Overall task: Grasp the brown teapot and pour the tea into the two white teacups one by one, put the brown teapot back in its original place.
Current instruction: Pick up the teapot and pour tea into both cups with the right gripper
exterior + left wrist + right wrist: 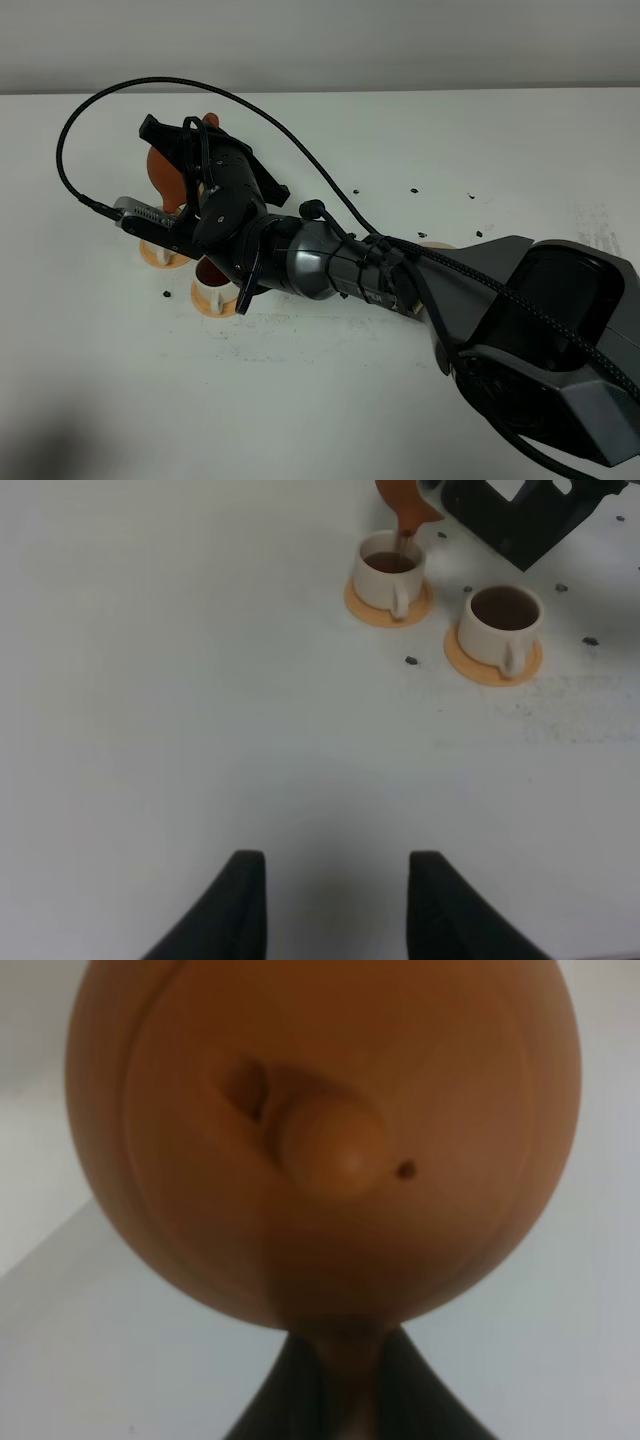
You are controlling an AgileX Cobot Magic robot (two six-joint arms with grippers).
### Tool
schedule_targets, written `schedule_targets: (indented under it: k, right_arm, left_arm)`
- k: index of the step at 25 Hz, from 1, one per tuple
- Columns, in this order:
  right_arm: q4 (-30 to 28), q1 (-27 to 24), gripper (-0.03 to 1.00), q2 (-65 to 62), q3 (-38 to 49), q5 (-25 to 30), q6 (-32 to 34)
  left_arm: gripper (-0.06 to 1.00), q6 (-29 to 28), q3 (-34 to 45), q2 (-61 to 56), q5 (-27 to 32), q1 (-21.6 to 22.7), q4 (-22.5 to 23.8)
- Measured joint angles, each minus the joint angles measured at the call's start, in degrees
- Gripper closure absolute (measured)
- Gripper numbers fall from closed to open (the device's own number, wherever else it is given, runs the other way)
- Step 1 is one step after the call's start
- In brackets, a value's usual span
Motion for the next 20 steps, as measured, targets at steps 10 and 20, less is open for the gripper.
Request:
schedule_targets:
  k: [10,20]
  right_arm:
    - [0.0,0.0,0.85,0.0,0.0,0.0,-0.2]
    - [0.0,0.0,0.85,0.0,0.0,0.0,-1.8]
  left_arm:
    - [0.58,0.0,0.0,0.0,0.0,0.0,0.0]
    - [0.58,0.0,0.0,0.0,0.0,0.0,0.0]
